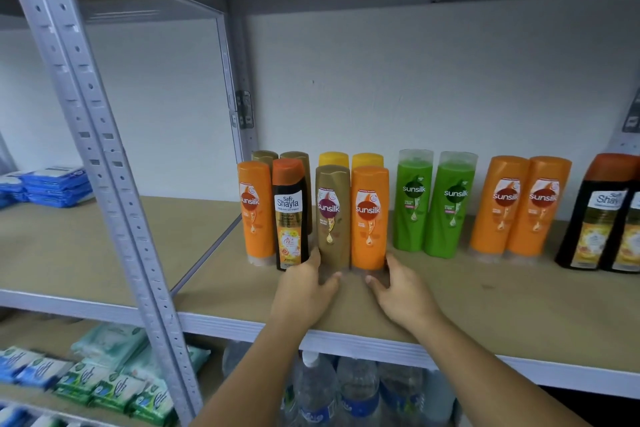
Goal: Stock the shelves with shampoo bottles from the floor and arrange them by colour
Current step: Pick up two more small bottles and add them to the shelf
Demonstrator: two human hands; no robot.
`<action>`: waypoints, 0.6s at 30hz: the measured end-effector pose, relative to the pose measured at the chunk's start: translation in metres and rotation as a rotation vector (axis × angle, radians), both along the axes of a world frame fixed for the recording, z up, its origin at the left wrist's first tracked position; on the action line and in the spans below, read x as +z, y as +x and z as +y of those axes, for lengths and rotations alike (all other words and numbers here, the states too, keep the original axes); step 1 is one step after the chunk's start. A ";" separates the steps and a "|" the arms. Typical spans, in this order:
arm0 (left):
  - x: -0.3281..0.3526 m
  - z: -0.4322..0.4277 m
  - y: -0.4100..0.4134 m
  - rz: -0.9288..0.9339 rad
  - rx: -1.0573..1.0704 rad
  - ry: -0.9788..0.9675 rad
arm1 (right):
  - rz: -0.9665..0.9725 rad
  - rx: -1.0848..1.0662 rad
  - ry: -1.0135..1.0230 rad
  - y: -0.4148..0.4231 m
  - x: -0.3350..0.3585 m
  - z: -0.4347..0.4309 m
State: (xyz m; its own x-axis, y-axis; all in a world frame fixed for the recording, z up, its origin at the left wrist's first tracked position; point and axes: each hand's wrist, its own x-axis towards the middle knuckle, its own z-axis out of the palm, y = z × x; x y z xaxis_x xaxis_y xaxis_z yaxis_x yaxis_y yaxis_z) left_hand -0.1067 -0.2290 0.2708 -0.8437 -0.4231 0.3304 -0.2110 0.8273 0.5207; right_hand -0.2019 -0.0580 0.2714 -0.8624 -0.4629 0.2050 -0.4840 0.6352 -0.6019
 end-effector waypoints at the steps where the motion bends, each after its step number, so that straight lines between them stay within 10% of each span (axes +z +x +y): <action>1: -0.001 0.000 0.004 -0.014 -0.018 -0.013 | 0.014 0.006 0.047 0.001 -0.001 0.002; 9: -0.018 0.010 0.033 -0.192 -0.147 -0.195 | 0.159 0.205 0.515 0.038 -0.001 0.041; 18: -0.024 0.055 0.062 -0.166 -0.261 -0.347 | 0.117 0.310 0.586 0.079 0.002 0.090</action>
State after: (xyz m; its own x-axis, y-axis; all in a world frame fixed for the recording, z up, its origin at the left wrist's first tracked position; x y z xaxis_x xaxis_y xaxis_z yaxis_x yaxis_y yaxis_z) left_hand -0.0444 -0.1740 0.2463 -0.9607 -0.0780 0.2663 -0.0299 0.9832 0.1800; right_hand -0.1228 0.0316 0.2732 -0.6593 -0.7485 -0.0719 -0.7375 0.6623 -0.1323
